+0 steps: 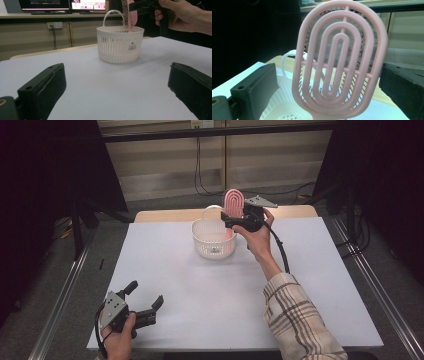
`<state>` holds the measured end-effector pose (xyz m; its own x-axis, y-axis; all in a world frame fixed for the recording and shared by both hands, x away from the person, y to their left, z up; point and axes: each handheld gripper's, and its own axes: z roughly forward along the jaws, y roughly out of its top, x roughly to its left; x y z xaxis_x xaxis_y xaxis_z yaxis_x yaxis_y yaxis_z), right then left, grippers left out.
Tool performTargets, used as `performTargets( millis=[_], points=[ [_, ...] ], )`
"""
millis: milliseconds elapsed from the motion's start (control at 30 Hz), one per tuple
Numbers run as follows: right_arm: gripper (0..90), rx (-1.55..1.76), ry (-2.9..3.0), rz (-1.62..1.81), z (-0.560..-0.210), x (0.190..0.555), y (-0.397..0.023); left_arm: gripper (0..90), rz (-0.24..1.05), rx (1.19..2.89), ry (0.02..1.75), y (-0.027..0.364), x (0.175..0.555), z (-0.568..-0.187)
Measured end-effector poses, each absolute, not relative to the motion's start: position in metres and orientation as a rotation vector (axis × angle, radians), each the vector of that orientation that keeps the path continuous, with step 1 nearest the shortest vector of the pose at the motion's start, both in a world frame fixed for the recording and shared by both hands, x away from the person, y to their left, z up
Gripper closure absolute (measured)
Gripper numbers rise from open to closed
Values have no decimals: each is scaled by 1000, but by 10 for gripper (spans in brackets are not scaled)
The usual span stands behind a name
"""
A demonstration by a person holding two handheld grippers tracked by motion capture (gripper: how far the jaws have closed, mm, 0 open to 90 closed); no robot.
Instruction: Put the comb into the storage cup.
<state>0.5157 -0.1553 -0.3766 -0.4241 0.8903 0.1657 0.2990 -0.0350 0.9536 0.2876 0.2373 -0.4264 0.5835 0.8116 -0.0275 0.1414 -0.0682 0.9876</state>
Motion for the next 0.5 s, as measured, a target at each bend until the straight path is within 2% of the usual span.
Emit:
performTargets(
  millis=[500],
  points=[
    [17, 1231, 1716, 1487, -376, 506, -163, 17, 671, 1566, 830, 237, 288, -427]
  ],
)
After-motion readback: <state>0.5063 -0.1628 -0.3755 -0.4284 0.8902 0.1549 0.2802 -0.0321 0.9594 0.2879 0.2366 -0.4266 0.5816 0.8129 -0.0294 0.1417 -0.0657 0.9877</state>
